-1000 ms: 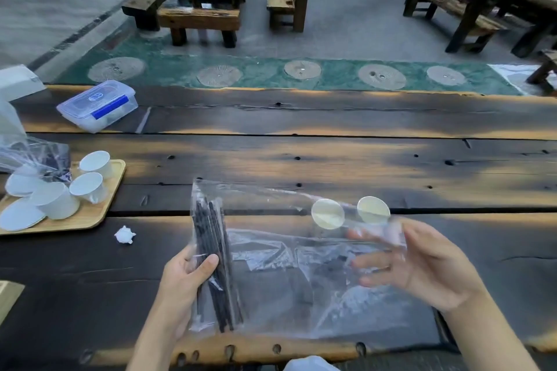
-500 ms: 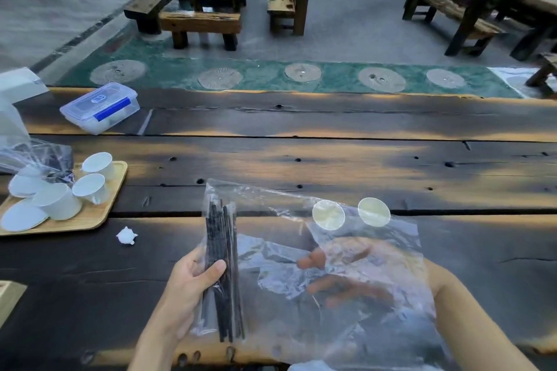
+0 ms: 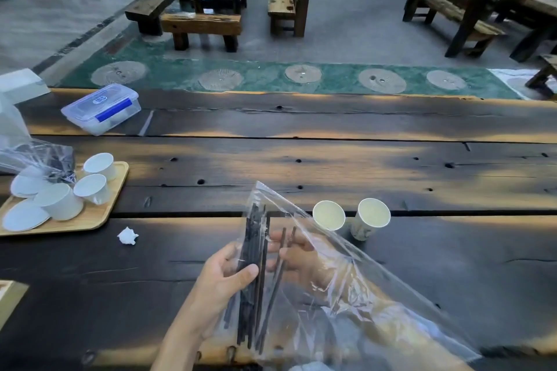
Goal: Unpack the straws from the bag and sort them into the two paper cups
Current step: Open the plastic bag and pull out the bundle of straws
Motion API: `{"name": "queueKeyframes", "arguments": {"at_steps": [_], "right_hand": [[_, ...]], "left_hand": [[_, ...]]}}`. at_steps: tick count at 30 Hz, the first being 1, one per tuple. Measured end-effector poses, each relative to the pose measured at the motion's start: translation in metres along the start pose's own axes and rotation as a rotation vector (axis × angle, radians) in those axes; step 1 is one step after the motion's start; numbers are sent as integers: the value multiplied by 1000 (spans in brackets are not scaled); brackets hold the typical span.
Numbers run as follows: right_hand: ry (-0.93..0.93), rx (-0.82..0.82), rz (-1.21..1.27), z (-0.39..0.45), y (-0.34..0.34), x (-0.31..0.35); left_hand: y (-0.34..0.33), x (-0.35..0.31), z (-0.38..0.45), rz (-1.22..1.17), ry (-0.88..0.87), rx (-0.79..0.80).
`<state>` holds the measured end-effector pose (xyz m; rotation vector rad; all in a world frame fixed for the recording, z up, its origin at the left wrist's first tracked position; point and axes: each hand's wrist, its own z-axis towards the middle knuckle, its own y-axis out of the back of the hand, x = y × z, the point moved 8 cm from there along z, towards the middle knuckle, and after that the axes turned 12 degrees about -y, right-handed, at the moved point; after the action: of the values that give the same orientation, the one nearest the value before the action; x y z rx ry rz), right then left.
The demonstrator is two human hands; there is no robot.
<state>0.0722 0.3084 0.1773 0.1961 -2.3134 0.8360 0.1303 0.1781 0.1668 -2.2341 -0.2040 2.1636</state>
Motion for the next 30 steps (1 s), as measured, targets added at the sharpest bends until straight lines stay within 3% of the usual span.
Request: {"name": "queueKeyframes", "arguments": {"at_steps": [4, 9, 14, 22, 27, 30], "right_hand": [[112, -19, -23, 16, 7, -2], [125, -123, -76, 29, 14, -8], [57, -17, -74, 29, 11, -14], [120, -63, -140, 33, 13, -9], [141, 6, -49, 29, 14, -2], [176, 23, -31, 31, 13, -2]], "left_hand": [[-1, 2, 2, 56, 22, -58], [12, -2, 4, 131, -68, -251], [7, -3, 7, 225, -96, -315], [-4, -1, 12, 167, -66, -193], [1, -5, 14, 132, -87, -295], [-6, -4, 20, 163, -52, -226]]}}
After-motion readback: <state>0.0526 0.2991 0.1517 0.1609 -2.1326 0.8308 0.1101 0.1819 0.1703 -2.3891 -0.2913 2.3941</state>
